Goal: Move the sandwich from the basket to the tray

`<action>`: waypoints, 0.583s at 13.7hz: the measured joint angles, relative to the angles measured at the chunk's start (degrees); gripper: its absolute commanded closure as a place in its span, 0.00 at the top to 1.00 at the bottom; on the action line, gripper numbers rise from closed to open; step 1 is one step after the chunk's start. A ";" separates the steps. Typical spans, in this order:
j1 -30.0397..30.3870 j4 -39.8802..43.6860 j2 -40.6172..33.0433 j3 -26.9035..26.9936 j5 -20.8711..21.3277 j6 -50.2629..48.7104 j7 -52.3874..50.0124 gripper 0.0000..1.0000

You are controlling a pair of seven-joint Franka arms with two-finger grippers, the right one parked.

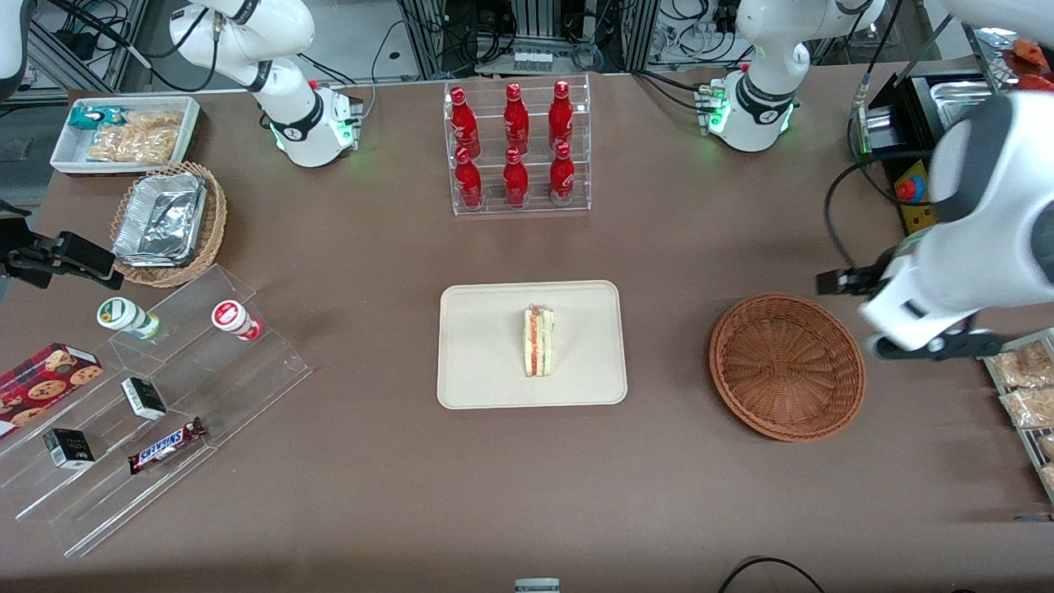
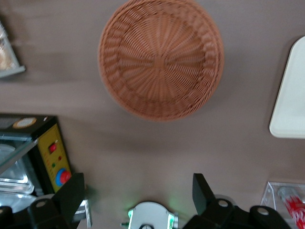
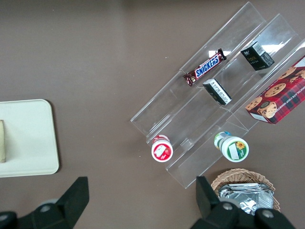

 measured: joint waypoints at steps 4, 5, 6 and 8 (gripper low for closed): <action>2.68 -0.52 -7.37 -0.24 -1.76 -5.15 0.77 1.00; 2.34 -0.96 -8.72 -0.60 -1.80 -5.60 0.60 1.00; 1.77 -1.49 -9.83 -0.97 -1.86 -6.14 0.30 1.00; 0.38 -3.96 -12.69 -1.50 -2.53 -6.98 -0.23 1.00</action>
